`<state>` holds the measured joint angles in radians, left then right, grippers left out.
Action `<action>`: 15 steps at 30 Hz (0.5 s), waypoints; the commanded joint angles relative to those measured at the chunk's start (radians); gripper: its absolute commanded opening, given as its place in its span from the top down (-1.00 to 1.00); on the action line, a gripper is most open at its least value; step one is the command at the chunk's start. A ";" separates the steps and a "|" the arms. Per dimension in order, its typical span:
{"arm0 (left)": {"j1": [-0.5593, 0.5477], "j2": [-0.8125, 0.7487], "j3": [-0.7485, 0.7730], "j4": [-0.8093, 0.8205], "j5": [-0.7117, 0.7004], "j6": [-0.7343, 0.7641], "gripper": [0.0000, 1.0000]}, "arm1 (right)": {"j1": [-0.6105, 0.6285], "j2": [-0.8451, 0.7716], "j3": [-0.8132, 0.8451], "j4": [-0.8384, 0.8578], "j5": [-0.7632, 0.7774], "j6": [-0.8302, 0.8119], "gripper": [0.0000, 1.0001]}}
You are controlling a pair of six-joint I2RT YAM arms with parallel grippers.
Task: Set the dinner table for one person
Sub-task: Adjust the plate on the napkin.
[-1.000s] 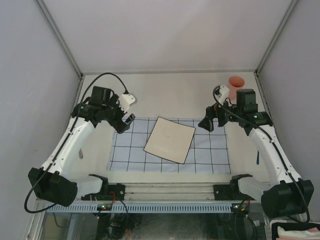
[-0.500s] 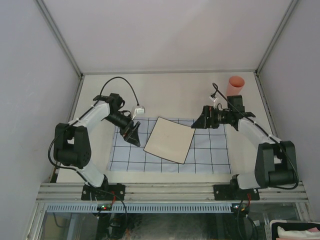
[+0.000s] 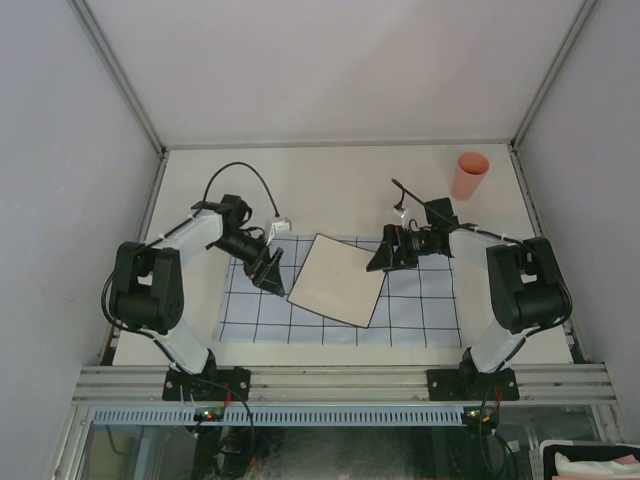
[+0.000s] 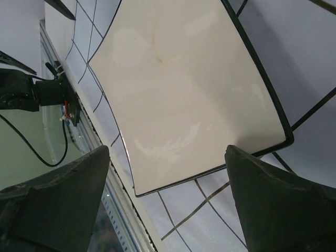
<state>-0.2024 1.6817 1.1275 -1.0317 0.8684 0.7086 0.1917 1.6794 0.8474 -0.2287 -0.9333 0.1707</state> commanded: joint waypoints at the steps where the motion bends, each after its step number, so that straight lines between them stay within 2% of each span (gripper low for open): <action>1: 0.004 -0.003 -0.089 0.147 -0.009 -0.101 -1.00 | -0.002 0.004 0.042 0.016 0.018 -0.048 -0.83; 6: -0.003 0.023 -0.106 0.204 -0.048 -0.175 -0.99 | -0.019 0.005 0.041 0.006 0.015 -0.061 -0.83; 9: -0.014 -0.023 -0.126 0.280 -0.148 -0.227 -1.00 | -0.023 -0.029 0.041 -0.003 0.019 -0.070 -0.83; 11: -0.028 -0.109 -0.146 0.326 -0.241 -0.257 -1.00 | -0.018 -0.064 0.041 -0.016 0.042 -0.091 -0.83; 15: -0.112 -0.426 -0.186 0.415 -0.488 -0.257 -1.00 | -0.010 -0.188 0.033 -0.041 0.132 -0.140 -0.83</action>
<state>-0.2375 1.5665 0.9623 -0.7425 0.6186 0.4789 0.1776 1.6314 0.8608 -0.2630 -0.8845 0.1055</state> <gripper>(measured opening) 0.997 0.914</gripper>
